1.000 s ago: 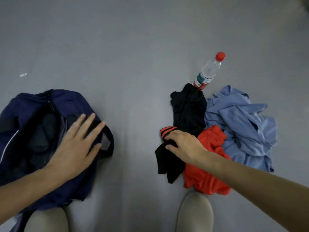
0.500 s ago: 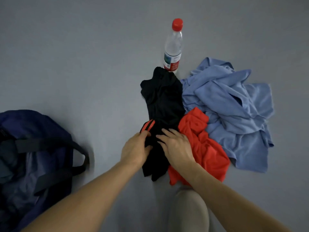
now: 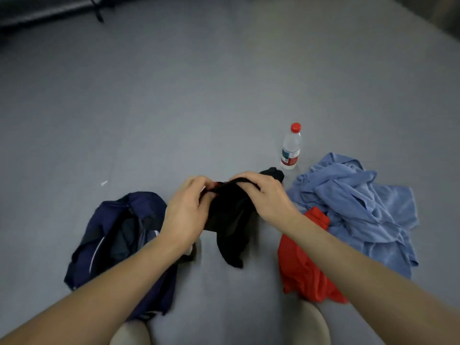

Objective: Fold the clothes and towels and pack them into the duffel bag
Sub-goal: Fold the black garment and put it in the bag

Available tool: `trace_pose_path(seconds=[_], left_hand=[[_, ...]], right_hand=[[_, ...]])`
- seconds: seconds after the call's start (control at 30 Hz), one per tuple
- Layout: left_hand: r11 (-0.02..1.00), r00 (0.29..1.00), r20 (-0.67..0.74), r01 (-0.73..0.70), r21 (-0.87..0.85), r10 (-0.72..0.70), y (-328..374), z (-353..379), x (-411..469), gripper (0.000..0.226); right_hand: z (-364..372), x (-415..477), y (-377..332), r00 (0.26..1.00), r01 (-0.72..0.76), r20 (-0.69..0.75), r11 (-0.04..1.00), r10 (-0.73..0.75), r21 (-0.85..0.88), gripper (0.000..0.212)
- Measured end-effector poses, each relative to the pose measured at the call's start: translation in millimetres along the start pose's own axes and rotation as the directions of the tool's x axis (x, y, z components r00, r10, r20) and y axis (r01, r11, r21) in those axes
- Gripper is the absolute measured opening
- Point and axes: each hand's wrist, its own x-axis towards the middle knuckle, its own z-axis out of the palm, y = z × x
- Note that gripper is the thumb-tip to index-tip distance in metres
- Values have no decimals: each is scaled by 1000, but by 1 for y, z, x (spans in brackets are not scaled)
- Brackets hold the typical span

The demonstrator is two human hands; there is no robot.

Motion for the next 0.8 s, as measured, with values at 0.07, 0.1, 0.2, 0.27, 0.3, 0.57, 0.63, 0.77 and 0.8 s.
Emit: trace_pose_path(seconds=[0.07, 0.1, 0.2, 0.27, 0.3, 0.57, 0.63, 0.77, 0.8], left_hand=[[1000, 998, -56, 13, -15, -14, 17, -43, -15, 8], [999, 998, -52, 32, -43, -34, 22, -59, -22, 15], [966, 997, -24, 69, -249, -77, 22, -100, -51, 43], [946, 992, -63, 87, -313, -112, 18, -115, -62, 29], [944, 986, -100, 93, -315, -131, 17, -123, -66, 19], [895, 980, -172, 13, -447, -100, 15, -173, -71, 11], [903, 993, -112, -28, -429, -23, 20, -179, -73, 14], [885, 990, -140, -62, -461, -4, 18, -189, -71, 10], [865, 990, -141, -51, -499, -23, 17, -192, -71, 9]], right_hand=[[-10, 5, -53, 996, 56, 59, 997, -59, 61, 21], [-15, 6, -76, 995, 65, 72, 993, -72, 98, 23], [-24, 6, -141, 989, 57, 119, 963, -92, 264, 30], [-24, 4, -170, 981, 72, 152, 952, -121, 296, 32], [-22, 2, -181, 980, 74, 157, 958, -121, 277, 33], [16, -24, -215, 981, -100, 172, 995, 94, 26, 21], [33, -34, -228, 959, -28, 276, 988, 70, -154, 48], [52, -29, -233, 993, 98, 89, 935, -72, -342, 8], [52, -28, -234, 995, 96, 57, 935, -81, -342, 17]])
